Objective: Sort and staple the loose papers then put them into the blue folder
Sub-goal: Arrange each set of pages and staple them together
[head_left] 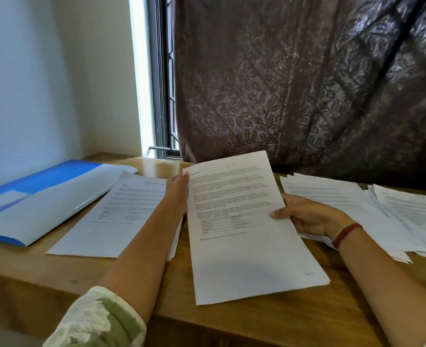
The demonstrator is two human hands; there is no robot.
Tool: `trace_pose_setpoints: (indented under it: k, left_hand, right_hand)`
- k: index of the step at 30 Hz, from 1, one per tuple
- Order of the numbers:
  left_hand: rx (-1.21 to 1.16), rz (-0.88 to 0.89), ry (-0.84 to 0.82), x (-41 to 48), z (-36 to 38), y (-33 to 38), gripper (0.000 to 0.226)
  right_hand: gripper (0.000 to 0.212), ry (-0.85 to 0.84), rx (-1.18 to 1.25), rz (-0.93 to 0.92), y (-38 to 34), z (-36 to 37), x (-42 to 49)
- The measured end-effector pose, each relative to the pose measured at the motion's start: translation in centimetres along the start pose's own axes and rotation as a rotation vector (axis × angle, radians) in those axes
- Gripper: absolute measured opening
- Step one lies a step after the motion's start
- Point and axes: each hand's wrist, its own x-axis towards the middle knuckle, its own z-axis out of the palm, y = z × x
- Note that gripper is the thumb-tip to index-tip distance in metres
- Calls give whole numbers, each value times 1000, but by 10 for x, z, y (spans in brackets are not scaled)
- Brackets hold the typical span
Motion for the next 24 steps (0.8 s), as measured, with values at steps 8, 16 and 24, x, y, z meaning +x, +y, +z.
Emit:
trace_pose_setpoints:
  k: [8, 16, 24]
  left_hand:
    - [79, 45, 100, 0, 5, -3, 36]
    - [151, -27, -16, -12, 10, -12, 17]
    - [244, 12, -63, 0, 2, -21, 35]
  right_hand:
    - [36, 226, -210, 176, 7, -5, 2]
    - [25, 621, -199, 79, -3, 21, 11]
    - [36, 648, -94, -87, 9, 53, 25]
